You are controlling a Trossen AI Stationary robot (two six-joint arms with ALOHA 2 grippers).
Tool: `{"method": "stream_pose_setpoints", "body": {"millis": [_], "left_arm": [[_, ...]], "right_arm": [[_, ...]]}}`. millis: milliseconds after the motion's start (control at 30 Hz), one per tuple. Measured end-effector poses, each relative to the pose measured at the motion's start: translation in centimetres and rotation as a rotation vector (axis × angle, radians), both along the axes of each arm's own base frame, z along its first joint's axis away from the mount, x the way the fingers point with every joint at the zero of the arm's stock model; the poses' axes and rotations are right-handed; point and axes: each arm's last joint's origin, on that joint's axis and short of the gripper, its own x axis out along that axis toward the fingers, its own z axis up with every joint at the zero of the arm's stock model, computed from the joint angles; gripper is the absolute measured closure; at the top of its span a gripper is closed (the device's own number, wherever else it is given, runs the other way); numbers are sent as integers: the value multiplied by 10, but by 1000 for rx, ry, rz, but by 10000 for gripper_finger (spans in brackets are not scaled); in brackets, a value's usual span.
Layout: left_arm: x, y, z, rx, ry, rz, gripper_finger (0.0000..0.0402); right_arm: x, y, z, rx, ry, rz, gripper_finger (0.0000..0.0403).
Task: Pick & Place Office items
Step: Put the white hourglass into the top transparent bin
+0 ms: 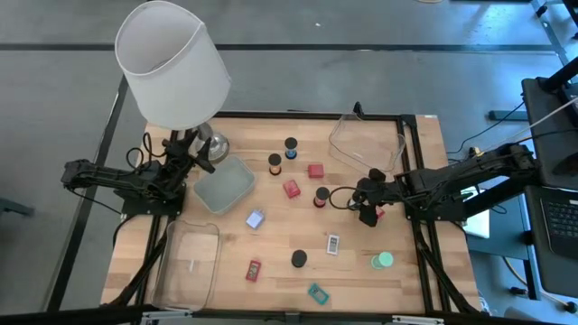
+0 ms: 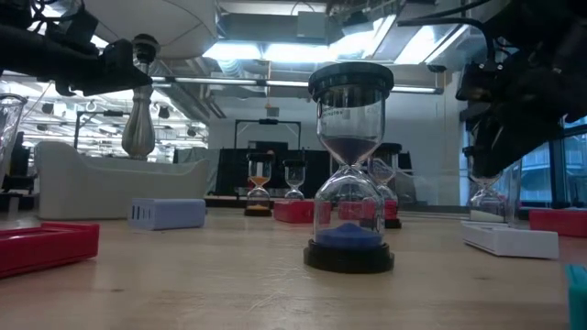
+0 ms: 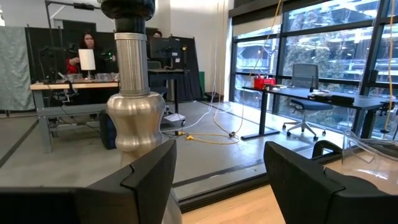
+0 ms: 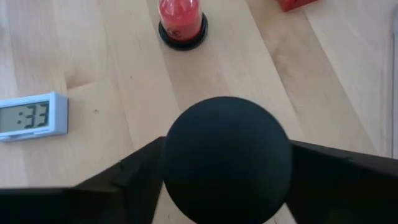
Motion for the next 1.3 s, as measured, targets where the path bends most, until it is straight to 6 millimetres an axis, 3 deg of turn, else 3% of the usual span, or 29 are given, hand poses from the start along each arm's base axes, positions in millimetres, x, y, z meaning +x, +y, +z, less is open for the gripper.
{"method": "stream_pose_setpoints", "body": {"millis": [100, 400, 533, 667, 800, 900, 1033, 1300], "left_arm": [[0, 0, 0, 0, 0, 0, 162], [0, 0, 0, 0, 0, 0, 162], [0, 0, 0, 0, 0, 0, 162], [0, 0, 0, 0, 0, 0, 162], [0, 0, 0, 0, 0, 0, 162], [0, 0, 0, 0, 0, 0, 162], [0, 0, 0, 0, 0, 0, 162], [0, 0, 0, 16, 33, 5, 162]], "right_arm": [[0, 0, 0, -4, -7, -3, 200], [7, 1, 15, 18, -54, -22, 201], [15, 1, 39, -40, -105, -37, 195], [19, -4, 72, -251, -131, -77, 200], [17, -21, 102, -503, -122, -251, 197], [15, -38, 117, -581, -143, -450, 189], [7, -66, 118, -553, -130, -680, 197], [-14, -106, 89, -340, 58, -832, 196]]}}
